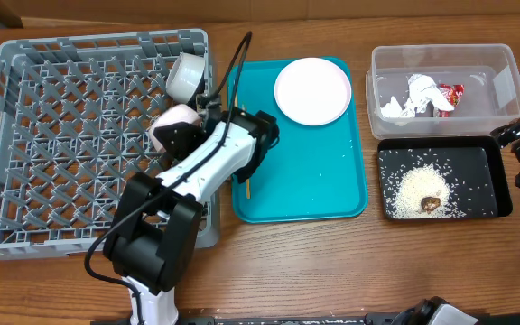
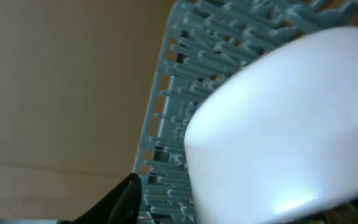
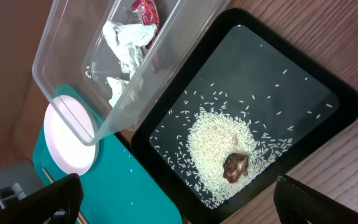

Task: Sort waste into correct bins and load items into the dishwasher
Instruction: 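Carry the pink bowl into the dish rack and release it, then move the left gripper to the pink plate on the teal tray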

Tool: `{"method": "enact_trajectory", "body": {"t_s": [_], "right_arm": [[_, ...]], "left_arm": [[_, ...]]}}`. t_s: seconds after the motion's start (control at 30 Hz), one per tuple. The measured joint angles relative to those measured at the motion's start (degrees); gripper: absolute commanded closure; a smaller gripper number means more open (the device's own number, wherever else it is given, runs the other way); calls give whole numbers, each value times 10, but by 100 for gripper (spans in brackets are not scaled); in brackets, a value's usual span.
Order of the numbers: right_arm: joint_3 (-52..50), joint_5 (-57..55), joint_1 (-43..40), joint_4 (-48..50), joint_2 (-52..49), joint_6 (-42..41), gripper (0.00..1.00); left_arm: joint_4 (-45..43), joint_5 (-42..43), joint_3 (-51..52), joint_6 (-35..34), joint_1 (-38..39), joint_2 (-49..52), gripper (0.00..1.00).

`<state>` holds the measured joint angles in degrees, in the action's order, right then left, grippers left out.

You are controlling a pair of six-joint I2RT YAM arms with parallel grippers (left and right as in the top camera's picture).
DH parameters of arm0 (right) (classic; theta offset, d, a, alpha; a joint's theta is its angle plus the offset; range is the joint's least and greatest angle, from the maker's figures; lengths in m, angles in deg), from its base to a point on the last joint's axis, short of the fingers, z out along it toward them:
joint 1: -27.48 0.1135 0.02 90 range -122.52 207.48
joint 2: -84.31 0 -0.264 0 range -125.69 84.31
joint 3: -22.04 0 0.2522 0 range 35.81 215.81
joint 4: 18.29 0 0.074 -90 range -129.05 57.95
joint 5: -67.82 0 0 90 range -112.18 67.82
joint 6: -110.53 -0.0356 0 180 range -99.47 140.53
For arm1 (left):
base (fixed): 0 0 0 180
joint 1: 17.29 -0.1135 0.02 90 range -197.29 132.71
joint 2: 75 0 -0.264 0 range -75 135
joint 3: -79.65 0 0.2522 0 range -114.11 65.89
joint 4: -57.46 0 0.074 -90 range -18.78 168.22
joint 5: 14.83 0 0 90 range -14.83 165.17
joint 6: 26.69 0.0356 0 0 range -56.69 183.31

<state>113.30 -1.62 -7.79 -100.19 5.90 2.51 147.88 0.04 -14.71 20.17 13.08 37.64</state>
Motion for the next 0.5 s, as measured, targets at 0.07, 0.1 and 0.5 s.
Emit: {"method": "enact_trajectory", "body": {"t_s": [0.07, 0.1, 0.5], "right_arm": [[0, 0, 0, 0, 0, 0, 0], [0, 0, 0, 0, 0, 0, 0], [0, 0, 0, 0, 0, 0, 0]], "left_arm": [[0, 28, -12, 12, 4, 0, 44], [0, 43, -19, 19, 5, 0, 43], [31, 277, -129, 172, 7, 0, 34]]}}
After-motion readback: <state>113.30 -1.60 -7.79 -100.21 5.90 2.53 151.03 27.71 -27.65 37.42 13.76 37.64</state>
